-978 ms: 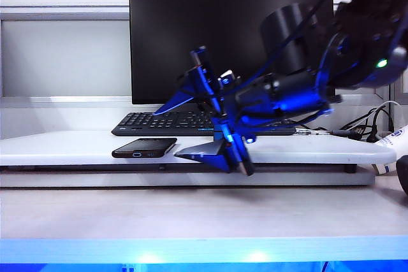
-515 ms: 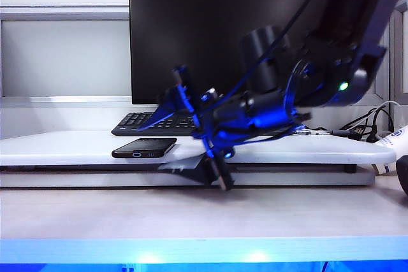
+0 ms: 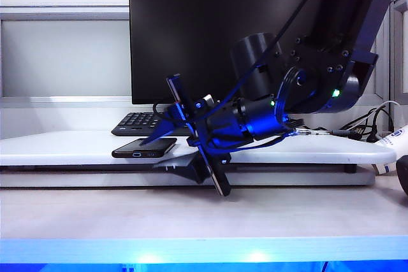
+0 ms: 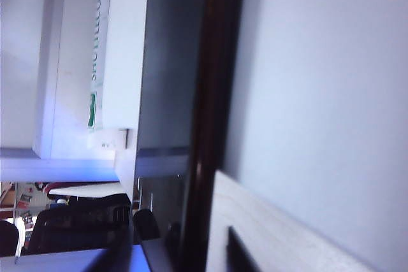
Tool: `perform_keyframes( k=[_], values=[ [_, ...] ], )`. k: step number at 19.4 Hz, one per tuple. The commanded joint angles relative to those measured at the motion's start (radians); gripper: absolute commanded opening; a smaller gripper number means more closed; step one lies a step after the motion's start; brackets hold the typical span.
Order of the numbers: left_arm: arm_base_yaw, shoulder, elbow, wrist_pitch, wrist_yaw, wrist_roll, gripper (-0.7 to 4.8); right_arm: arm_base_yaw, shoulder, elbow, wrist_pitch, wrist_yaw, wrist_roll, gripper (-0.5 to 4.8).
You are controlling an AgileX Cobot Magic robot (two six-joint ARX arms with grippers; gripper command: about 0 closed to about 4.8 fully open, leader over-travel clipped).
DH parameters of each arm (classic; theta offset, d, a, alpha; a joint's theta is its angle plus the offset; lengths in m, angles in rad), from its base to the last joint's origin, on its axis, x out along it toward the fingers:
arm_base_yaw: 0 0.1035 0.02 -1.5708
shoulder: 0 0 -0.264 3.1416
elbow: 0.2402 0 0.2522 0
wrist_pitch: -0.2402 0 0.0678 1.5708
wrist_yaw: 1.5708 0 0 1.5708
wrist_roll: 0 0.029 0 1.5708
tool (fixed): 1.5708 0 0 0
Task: Put the phone on top of the Rubik's Cube.
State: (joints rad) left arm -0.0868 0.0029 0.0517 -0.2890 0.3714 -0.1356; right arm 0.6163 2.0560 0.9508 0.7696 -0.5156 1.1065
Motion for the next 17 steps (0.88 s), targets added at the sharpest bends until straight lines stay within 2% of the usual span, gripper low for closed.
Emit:
perform_keyframes(
  k=[1,4,9,14,17],
  values=[
    [0.001,0.001,0.008,-0.054,0.018,-0.003,-0.06,0.001,-0.005,0.003,0.021,0.018,-0.002,0.69],
    [0.001,0.001,0.008,-0.054,0.018,-0.003,-0.05,0.001,-0.005,0.003,0.021,0.028,-0.003,-0.03],
    [0.001,0.001,0.008,-0.054,0.018,-0.003,-0.06,0.001,-0.005,0.003,0.041,0.043,-0.003,-0.06],
    [0.001,0.001,0.008,-0.054,0.018,-0.004,-0.06,-0.001,-0.006,0.003,0.232,0.047,-0.003,-0.06],
    [0.001,0.001,0.008,-0.054,0.018,-0.003,-0.06,-0.016,-0.008,0.003,0.257,0.046,-0.002,-0.06]
  ],
)
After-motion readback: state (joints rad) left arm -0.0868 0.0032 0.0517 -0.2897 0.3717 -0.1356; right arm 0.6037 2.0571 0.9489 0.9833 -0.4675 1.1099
